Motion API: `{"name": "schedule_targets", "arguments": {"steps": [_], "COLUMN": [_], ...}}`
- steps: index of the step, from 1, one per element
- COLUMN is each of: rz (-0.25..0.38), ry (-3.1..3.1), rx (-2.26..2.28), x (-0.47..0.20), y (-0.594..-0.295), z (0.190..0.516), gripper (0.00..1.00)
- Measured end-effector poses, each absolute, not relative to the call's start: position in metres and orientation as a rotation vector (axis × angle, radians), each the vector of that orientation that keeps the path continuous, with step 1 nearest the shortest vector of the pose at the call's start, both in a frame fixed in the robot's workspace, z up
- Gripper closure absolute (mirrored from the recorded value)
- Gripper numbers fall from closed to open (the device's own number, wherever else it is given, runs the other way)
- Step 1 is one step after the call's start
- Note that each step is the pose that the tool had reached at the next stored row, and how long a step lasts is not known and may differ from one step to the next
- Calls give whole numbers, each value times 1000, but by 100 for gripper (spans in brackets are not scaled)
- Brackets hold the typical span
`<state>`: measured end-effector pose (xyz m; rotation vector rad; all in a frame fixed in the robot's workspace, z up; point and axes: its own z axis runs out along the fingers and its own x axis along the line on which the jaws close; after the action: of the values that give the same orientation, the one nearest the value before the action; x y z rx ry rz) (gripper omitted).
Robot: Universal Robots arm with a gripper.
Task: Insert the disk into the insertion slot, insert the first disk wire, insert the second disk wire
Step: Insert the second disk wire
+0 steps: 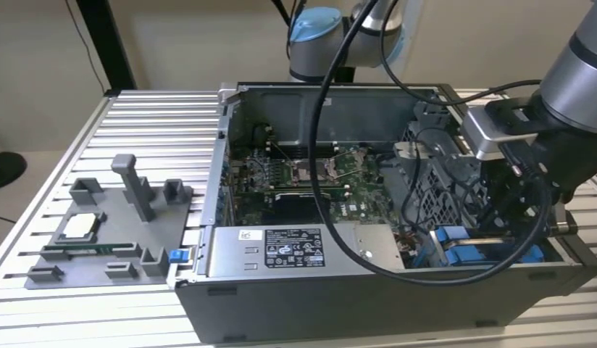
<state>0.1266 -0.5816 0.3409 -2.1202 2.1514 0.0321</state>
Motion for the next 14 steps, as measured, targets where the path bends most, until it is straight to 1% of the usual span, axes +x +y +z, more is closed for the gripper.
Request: {"name": "schedule_targets", "arguments": {"steps": [14], "rz": [35], "ry": [2102], "rx": [-2174], "x": [127], "y": [-584], "z": [341], "gripper": [100]}}
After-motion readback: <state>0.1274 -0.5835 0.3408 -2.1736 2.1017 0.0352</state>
